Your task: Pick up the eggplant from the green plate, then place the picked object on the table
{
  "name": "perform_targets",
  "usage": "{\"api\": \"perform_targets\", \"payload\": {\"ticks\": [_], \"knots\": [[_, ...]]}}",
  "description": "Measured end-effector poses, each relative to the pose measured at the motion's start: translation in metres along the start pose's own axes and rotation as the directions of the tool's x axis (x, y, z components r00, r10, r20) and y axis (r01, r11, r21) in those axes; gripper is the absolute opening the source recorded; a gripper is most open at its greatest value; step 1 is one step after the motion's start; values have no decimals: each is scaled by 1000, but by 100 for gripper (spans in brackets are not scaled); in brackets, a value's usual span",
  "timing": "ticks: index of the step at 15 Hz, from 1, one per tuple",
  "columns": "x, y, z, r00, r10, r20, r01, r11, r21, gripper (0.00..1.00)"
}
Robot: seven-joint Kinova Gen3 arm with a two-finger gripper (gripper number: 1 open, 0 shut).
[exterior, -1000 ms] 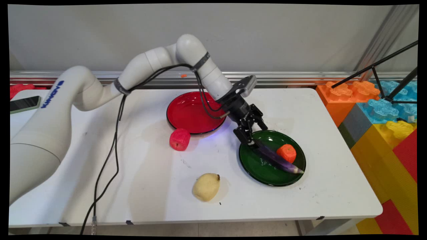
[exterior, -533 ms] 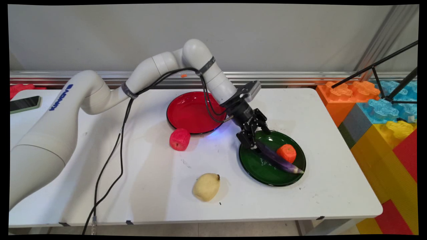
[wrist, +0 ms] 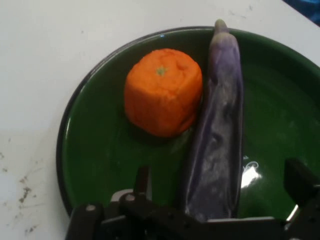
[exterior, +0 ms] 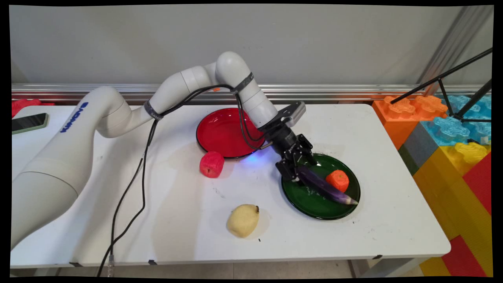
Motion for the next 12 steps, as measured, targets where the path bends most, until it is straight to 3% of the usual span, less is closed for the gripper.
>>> {"api": "perform_targets", "payload": {"ticks": [5,6,12], "knots": [[-7,0,3,1000,7,10,-7,1000,-8,100],[-9,0,3,1000,8,12,-8,1000,-9,0],[-13,1,-3,1000,5,29,-4,1000,-15,0]]}}
